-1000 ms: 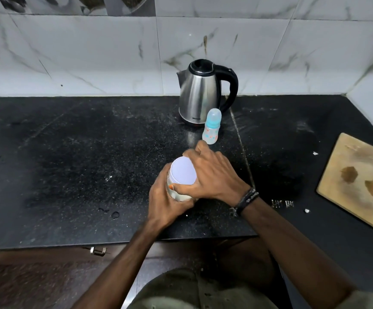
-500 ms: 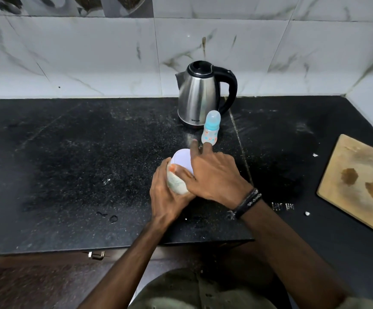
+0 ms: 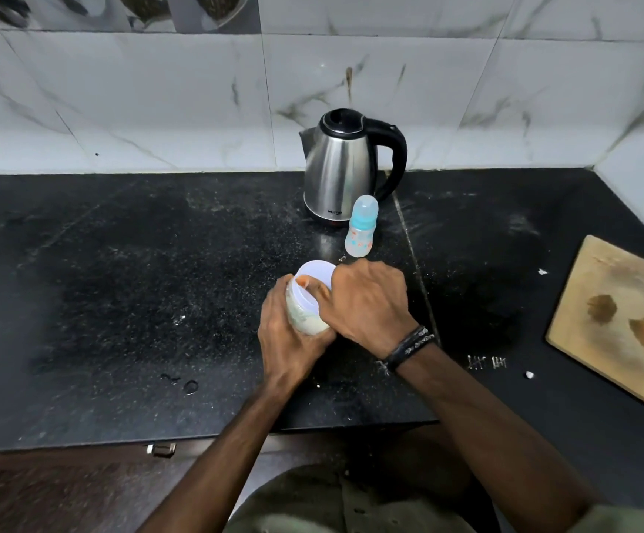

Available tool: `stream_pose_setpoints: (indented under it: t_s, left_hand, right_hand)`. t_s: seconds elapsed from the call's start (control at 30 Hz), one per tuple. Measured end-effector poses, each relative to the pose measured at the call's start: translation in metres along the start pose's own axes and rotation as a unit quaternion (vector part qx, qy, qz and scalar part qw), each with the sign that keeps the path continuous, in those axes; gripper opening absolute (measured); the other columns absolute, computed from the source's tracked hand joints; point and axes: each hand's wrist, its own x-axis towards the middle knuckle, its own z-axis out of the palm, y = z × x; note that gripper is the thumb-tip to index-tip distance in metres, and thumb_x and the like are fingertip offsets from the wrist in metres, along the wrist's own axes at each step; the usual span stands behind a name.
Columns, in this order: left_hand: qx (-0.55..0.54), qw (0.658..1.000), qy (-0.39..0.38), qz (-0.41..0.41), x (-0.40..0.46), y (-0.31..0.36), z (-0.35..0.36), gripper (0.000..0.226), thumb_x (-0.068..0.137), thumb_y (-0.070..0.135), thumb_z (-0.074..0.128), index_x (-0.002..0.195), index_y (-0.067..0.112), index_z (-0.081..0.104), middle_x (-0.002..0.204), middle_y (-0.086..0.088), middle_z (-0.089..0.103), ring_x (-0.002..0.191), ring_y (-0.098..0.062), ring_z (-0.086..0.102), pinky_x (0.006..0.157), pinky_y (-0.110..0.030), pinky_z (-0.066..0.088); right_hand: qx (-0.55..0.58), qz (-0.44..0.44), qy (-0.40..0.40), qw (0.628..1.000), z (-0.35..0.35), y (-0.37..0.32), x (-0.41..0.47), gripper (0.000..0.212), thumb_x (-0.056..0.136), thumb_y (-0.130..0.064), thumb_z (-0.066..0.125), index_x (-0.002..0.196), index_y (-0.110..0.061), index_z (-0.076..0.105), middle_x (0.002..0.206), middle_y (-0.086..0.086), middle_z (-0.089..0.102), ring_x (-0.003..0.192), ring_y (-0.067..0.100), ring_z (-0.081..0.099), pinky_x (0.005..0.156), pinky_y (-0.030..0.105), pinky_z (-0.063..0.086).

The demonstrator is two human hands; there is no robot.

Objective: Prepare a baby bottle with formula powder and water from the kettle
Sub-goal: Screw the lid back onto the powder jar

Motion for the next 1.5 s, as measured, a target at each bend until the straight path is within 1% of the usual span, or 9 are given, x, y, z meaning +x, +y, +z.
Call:
stream_pose_setpoints:
  t_s: [0.3, 0.4, 0.5, 0.6, 0.73, 0.9, 1.1, 1.3, 1.5]
  left_hand:
    - [-0.066, 0.998, 0.004, -0.023, 0.028, 0.003, 0.004, 0.093, 0.054, 0.052, 0.090, 0.137, 0.035, 0.051, 0.131, 0.005, 0.068, 0.117, -0.014, 0.067, 0.099, -0.042, 0.057]
    - [-0.056, 0.998, -0.004, -0.021, 0.049, 0.000, 0.009, 0.101, 0.055, 0.054, 0.092, 0.143, 0.029, 0.049, 0.136, 0.002, 0.065, 0.124, -0.017, 0.064, 0.102, -0.045, 0.056]
    - [-0.049, 0.999, -0.008, -0.019, 0.073, 0.000, 0.017, 0.104, 0.052, 0.059, 0.089, 0.142, 0.024, 0.050, 0.130, 0.010, 0.064, 0.121, -0.011, 0.062, 0.101, -0.033, 0.056]
    - [-0.047, 0.998, -0.019, -0.026, 0.097, -0.002, 0.027, 0.111, 0.049, 0.060, 0.089, 0.144, 0.016, 0.050, 0.131, 0.003, 0.066, 0.120, -0.017, 0.065, 0.100, -0.040, 0.057]
    - [-0.026, 0.998, -0.041, -0.025, 0.121, -0.013, 0.040, 0.115, 0.047, 0.057, 0.092, 0.143, 0.012, 0.049, 0.134, 0.002, 0.063, 0.121, -0.016, 0.063, 0.103, -0.040, 0.055]
    - [0.001, 0.998, -0.046, -0.037, 0.142, -0.024, 0.054, 0.108, 0.054, 0.027, 0.104, 0.145, 0.009, 0.048, 0.137, -0.006, 0.065, 0.125, -0.022, 0.062, 0.105, -0.045, 0.053]
    - [0.005, 0.998, -0.054, -0.042, 0.156, -0.028, 0.064, 0.106, 0.055, 0.024, 0.104, 0.144, 0.008, 0.049, 0.139, -0.007, 0.064, 0.126, -0.021, 0.060, 0.106, -0.040, 0.052]
    - [0.009, 0.996, -0.071, -0.054, 0.158, -0.032, 0.070, 0.108, 0.053, 0.021, 0.105, 0.143, 0.007, 0.048, 0.137, -0.006, 0.063, 0.120, -0.013, 0.057, 0.098, -0.028, 0.049]
    - [0.019, 0.995, -0.083, -0.055, 0.159, -0.033, 0.070, 0.113, 0.052, 0.023, 0.105, 0.146, 0.007, 0.045, 0.141, -0.008, 0.061, 0.126, -0.019, 0.056, 0.102, -0.033, 0.050]
  right_hand:
    - [0.148, 0.066, -0.042, 0.986, 0.012, 0.019, 0.020, 0.063, 0.100, -0.063, 0.027, 0.071, -0.014, 0.053, 0.084, 0.016, 0.065, 0.086, 0.040, 0.063, 0.065, 0.035, 0.037]
    - [0.176, 0.083, -0.029, 0.980, 0.023, 0.028, 0.022, 0.064, 0.100, -0.063, 0.030, 0.062, -0.015, 0.050, 0.066, 0.005, 0.052, 0.072, 0.036, 0.060, 0.060, 0.034, 0.038]
    - [0.201, 0.094, -0.025, 0.975, 0.038, 0.036, 0.023, 0.060, 0.099, -0.060, 0.036, 0.058, -0.017, 0.039, 0.058, -0.002, 0.043, 0.064, 0.032, 0.054, 0.057, 0.033, 0.036]
    - [0.227, 0.106, -0.010, 0.968, 0.056, 0.044, 0.023, 0.059, 0.099, -0.058, 0.040, 0.056, -0.018, 0.034, 0.056, -0.001, 0.045, 0.060, 0.033, 0.055, 0.053, 0.033, 0.035]
    - [0.239, 0.108, -0.010, 0.965, 0.073, 0.052, 0.021, 0.057, 0.099, -0.056, 0.043, 0.057, -0.018, 0.035, 0.055, -0.003, 0.045, 0.058, 0.029, 0.052, 0.053, 0.033, 0.034]
    - [0.245, 0.102, -0.019, 0.964, 0.087, 0.059, 0.019, 0.054, 0.100, -0.050, 0.045, 0.058, -0.019, 0.032, 0.053, -0.006, 0.041, 0.056, 0.022, 0.046, 0.055, 0.031, 0.030]
    - [0.261, 0.107, 0.002, 0.959, 0.105, 0.066, 0.021, 0.049, 0.100, -0.050, 0.045, 0.068, -0.013, 0.053, 0.062, -0.002, 0.060, 0.060, 0.023, 0.056, 0.054, 0.035, 0.043]
    - [0.257, 0.109, 0.001, 0.960, 0.113, 0.068, 0.020, 0.048, 0.100, -0.049, 0.045, 0.071, -0.013, 0.055, 0.063, -0.001, 0.060, 0.064, 0.027, 0.059, 0.055, 0.035, 0.044]
    - [0.254, 0.114, -0.009, 0.961, 0.112, 0.067, 0.016, 0.047, 0.100, -0.042, 0.051, 0.062, -0.019, 0.036, 0.050, -0.008, 0.035, 0.054, 0.022, 0.043, 0.053, 0.031, 0.029]
